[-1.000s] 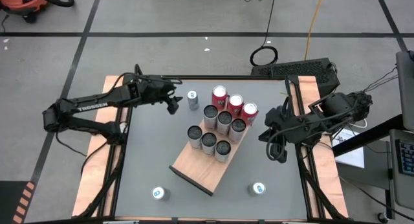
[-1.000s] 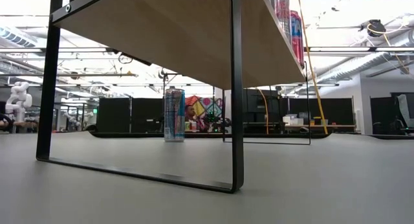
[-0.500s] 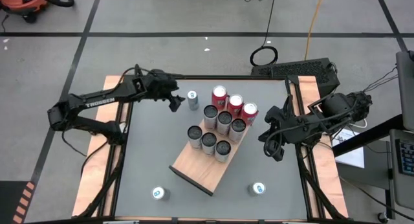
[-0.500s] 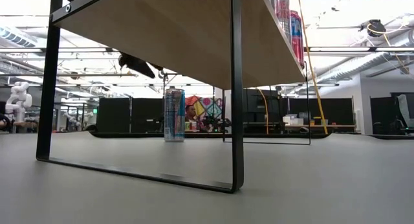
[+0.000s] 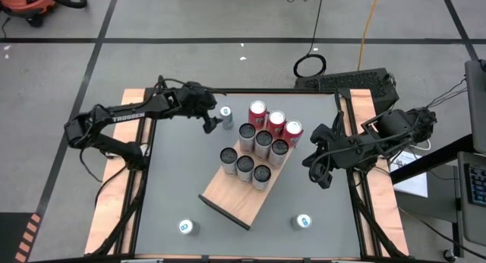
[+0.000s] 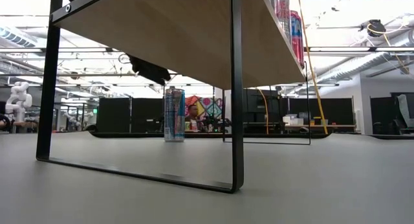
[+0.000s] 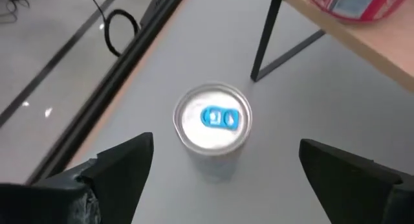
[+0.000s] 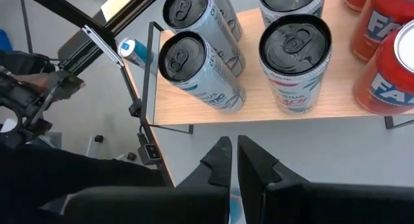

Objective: Place canned beverage on shelf
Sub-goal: Put the blue soda can on the shelf

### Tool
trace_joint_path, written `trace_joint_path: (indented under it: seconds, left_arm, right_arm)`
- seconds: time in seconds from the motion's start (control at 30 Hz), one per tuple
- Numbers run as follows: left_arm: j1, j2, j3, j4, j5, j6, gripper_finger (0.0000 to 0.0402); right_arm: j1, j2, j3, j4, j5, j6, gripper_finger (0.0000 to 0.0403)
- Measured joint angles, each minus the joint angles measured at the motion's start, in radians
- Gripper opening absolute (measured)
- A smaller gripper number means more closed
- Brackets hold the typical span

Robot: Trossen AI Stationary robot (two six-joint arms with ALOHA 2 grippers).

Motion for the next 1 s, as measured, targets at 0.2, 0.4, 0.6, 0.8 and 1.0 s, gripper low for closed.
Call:
trace_joint_path:
  seconds: [0.2,0.4,0.6,0.8,1.0]
  left_arm:
    - [0.002,0.033,0.000,0.052,0.022,0.007,0.0387]
    - [0.001,0.094,0.000,0.054,0.019,0.002,0.0386]
    - [0.001,0.139,0.000,0.083,0.010,0.007,0.0386]
    - [-0.005,0.161,0.000,0.100,0.028,0.001,0.0386]
    - [-0.013,0.160,0.000,0.160,0.029,0.001,0.0385]
  right_arm:
    - [0.000,0.002,0.000,0.006,0.005,0.000,0.0000]
    - [0.000,0.005,0.000,0.006,0.006,-0.007,0.0000]
    - [0.000,0.005,0.000,0.006,0.053,-0.010,0.0000]
    - [0.000,0.005,0.000,0.006,0.053,-0.010,0.0000]
    - [0.000,0.005,0.000,0.006,0.053,-0.039,0.0000]
